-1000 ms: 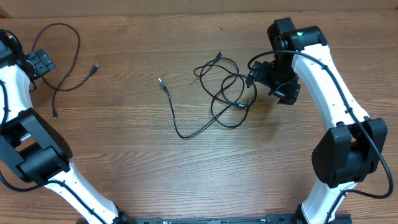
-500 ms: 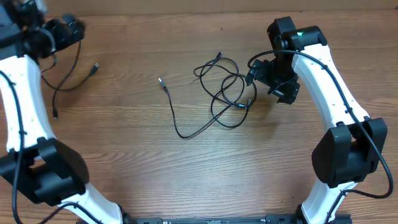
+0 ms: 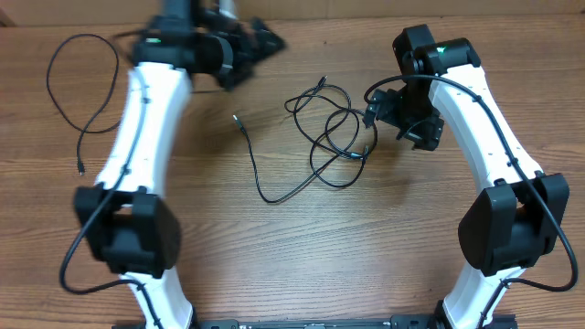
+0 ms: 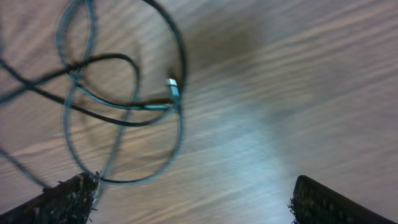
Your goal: Untangle cables
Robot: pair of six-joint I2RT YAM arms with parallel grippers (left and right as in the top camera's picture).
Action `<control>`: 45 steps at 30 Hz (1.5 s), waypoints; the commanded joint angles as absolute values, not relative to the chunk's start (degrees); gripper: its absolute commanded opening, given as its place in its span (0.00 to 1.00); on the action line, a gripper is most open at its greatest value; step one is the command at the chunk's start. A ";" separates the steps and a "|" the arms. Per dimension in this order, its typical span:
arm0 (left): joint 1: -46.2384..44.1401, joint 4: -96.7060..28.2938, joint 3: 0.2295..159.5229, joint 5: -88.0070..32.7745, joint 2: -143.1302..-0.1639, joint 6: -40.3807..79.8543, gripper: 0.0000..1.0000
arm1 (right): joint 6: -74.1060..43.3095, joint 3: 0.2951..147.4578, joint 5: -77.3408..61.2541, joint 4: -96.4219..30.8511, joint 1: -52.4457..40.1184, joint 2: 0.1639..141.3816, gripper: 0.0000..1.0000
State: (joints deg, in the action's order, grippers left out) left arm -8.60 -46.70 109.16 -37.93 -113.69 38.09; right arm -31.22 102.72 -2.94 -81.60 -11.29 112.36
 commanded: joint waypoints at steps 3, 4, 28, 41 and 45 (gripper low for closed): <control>-17.15 -46.96 108.75 -33.65 -117.73 60.88 1.00 | -29.50 102.59 4.27 -84.66 -11.51 111.94 1.00; -17.87 -47.33 108.75 -33.06 -117.95 62.92 1.00 | -29.50 102.59 5.21 -84.99 -11.51 111.94 1.00; -24.67 -48.99 108.84 -8.49 -122.54 71.53 0.04 | -29.71 102.59 6.39 -81.54 -11.51 111.94 1.00; -7.35 -45.84 148.42 -18.74 -112.38 25.06 0.04 | -29.71 102.59 6.39 -73.08 -11.51 111.94 1.00; -5.54 -45.76 152.44 -26.26 -110.65 25.04 0.04 | -29.71 102.59 6.39 -73.08 -11.51 111.94 1.00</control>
State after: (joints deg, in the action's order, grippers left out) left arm -5.74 -45.65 148.44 -17.58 -114.26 28.73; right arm -29.78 102.67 5.98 -73.28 -11.29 112.36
